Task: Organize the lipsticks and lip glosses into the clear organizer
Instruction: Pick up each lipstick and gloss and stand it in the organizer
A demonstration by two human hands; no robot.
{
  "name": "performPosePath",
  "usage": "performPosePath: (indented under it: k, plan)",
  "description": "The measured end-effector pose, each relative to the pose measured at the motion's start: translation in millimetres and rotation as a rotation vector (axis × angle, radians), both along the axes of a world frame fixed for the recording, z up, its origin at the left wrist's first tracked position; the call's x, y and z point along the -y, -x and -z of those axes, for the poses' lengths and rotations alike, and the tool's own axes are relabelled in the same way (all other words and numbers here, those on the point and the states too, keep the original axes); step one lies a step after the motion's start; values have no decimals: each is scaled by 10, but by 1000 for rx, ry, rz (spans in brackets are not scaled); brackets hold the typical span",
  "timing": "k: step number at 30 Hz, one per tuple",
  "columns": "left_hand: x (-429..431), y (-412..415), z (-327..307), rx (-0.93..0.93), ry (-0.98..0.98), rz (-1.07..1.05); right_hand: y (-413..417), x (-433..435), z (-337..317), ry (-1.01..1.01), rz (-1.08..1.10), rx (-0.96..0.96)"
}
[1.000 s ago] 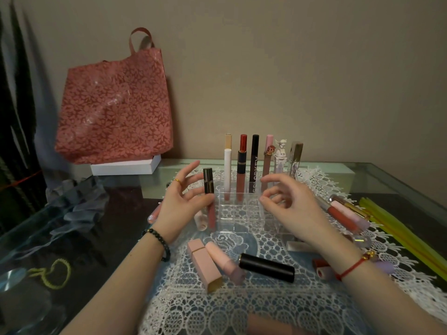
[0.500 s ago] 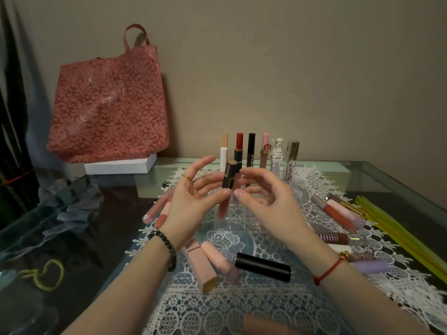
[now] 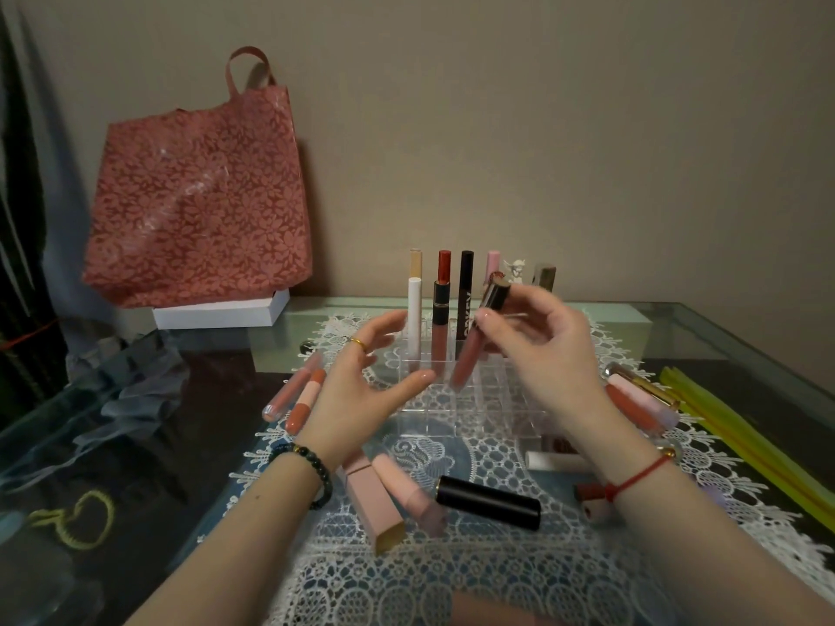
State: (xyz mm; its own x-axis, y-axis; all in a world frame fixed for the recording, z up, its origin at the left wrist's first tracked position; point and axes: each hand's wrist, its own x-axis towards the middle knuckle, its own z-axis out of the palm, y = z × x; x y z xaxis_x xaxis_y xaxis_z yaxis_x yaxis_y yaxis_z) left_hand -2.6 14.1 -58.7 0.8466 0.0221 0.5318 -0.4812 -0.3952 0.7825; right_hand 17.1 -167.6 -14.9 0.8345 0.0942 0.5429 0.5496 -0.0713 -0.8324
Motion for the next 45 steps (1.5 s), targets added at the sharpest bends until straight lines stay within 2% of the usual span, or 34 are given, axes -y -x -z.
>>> performPosePath:
  k: [5, 9, 13, 25, 45]
  plan:
    - [-96, -20, 94, -249, -229, -76, -184, 71, -218, 7, 90, 21]
    - [-121, -44, 128, -266, -527, -147, -331, 22, -284, 56, 137, 38]
    - [-153, -73, 146, -291, -621, -161, -410, -75, -203, 125, 175, 53]
    - [-158, -109, 194, -274, -502, -79, -493, -120, -20, 241, 186, 37]
    - [-128, -89, 182, -257, -479, -88, -557, -109, 91, 298, 156, 29]
